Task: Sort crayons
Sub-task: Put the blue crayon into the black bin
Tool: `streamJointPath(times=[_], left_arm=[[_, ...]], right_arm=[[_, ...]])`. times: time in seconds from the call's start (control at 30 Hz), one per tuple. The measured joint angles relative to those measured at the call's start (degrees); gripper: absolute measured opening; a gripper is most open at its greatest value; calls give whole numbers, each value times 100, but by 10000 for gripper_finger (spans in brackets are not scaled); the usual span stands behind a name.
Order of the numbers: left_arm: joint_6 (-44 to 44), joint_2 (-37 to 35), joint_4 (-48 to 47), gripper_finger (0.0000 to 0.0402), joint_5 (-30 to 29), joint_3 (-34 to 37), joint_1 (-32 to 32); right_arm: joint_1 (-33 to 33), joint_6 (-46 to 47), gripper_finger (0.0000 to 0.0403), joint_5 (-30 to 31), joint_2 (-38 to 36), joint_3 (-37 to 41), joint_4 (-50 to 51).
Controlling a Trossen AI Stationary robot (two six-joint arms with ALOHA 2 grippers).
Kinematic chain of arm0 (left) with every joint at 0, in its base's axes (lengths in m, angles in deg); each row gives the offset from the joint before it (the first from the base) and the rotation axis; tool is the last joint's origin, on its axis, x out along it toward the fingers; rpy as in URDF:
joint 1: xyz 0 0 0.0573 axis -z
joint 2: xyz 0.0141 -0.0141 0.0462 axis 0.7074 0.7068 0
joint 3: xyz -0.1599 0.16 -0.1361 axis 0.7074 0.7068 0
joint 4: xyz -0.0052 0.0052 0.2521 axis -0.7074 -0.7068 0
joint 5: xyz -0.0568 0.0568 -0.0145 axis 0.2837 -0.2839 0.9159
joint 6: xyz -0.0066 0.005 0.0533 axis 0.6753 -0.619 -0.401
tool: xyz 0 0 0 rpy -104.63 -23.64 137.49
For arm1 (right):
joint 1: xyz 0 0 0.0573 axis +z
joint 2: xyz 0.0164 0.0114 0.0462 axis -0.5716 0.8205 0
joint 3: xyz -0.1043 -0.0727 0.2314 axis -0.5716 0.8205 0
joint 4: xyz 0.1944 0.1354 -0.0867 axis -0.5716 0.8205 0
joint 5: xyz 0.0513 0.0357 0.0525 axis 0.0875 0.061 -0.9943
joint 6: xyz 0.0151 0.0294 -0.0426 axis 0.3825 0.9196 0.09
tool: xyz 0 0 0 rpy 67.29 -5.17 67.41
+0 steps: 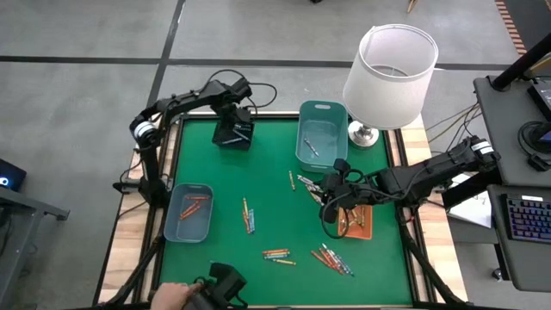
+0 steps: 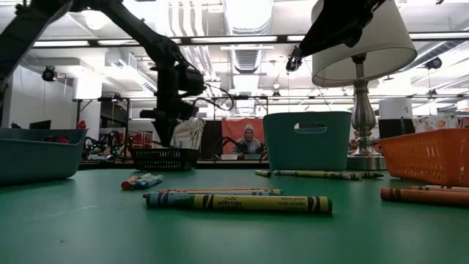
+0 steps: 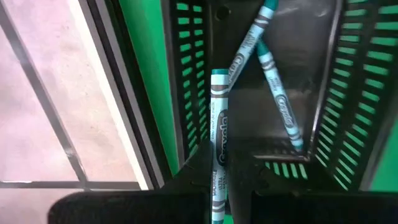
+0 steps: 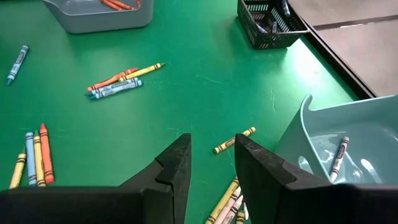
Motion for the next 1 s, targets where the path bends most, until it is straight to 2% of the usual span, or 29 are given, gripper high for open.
streamJointPath(times=[0.23,0.47,1.0], left_arm=[[103,309,-136,0,80,-131,2],[330,372,44,3,523,-114,2],[615,408,253,62,550,-98,2]], right_arm=[[0,17,111,0,0,53,-13],[0,17,111,1,0,71,-42],[0,15,111,2,0,71,-69]])
